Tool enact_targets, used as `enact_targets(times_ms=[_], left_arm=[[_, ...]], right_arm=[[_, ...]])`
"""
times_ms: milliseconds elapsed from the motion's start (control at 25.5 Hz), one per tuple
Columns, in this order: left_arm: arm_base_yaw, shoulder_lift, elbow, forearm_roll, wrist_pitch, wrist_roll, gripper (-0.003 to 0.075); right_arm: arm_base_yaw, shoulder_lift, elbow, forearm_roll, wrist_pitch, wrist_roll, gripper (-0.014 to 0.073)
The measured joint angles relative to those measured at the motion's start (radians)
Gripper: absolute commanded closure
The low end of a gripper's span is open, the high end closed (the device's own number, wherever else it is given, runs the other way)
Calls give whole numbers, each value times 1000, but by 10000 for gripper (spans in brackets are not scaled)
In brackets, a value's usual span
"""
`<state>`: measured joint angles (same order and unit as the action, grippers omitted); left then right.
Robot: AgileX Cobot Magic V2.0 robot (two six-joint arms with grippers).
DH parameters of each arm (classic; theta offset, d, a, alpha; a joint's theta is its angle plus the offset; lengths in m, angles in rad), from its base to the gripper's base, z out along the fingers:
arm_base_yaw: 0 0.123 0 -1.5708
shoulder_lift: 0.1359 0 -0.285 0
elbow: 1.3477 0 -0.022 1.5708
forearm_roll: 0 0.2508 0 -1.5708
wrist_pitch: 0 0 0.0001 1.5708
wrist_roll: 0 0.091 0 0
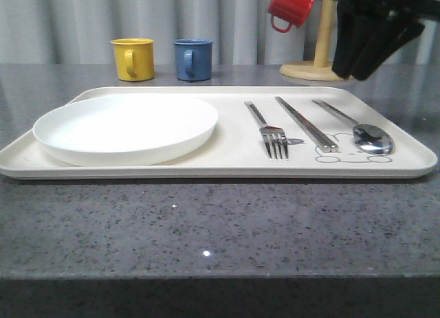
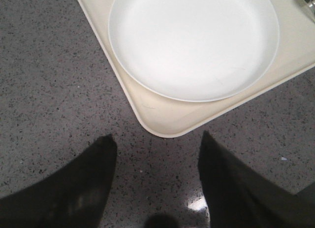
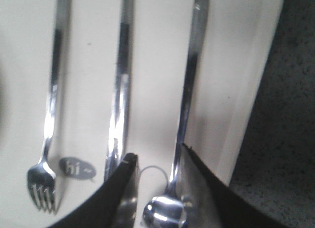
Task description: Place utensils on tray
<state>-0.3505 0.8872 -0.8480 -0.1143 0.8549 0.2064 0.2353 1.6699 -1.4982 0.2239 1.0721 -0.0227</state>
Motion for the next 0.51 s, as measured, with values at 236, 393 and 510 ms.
enact_targets(times_ms=[236, 393, 510], left_arm=[[0, 0, 0, 0, 0, 0, 351], [0, 0, 0, 0, -11, 0, 351], [0, 0, 0, 0, -14, 0, 351]], right_arm=[[130, -253, 132, -104, -4, -52, 338], [134, -426, 240, -124, -9, -54, 338], [134, -542, 322, -126, -14, -56, 338]])
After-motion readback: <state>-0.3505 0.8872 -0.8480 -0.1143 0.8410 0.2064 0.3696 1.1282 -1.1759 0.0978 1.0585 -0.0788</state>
